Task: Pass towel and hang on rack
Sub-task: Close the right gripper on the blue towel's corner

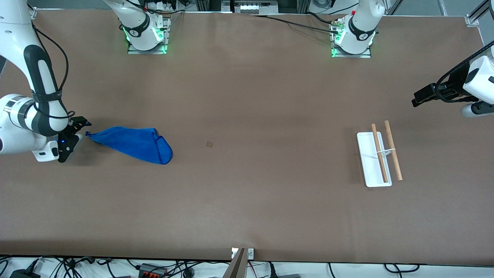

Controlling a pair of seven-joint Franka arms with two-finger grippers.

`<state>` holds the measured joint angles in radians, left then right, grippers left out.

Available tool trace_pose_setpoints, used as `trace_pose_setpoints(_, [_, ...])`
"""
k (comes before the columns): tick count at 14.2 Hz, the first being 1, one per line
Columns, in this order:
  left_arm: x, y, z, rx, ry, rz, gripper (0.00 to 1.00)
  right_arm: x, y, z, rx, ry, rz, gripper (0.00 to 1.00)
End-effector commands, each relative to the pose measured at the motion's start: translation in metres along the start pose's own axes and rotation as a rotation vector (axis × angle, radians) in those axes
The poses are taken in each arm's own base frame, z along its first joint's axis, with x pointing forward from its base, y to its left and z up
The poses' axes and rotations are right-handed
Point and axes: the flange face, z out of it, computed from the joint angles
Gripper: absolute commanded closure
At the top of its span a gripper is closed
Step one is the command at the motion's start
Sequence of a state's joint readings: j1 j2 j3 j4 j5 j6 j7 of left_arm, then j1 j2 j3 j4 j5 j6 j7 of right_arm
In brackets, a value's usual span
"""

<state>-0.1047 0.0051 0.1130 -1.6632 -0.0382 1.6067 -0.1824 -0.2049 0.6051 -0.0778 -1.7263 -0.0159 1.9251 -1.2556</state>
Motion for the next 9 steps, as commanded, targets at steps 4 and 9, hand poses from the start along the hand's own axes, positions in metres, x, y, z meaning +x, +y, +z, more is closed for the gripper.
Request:
trace_pose_setpoints(4, [0.003, -0.002, -0.006, -0.002, -0.003, 0.013, 0.0, 0.009, 0.011, 0.024, 0.011, 0.047, -0.176, 0.14])
trace_pose_setpoints(9, [0.003, -0.002, -0.006, -0.002, -0.003, 0.013, 0.0, 0.011, 0.016, 0.036, -0.001, 0.049, -0.246, 0.33])
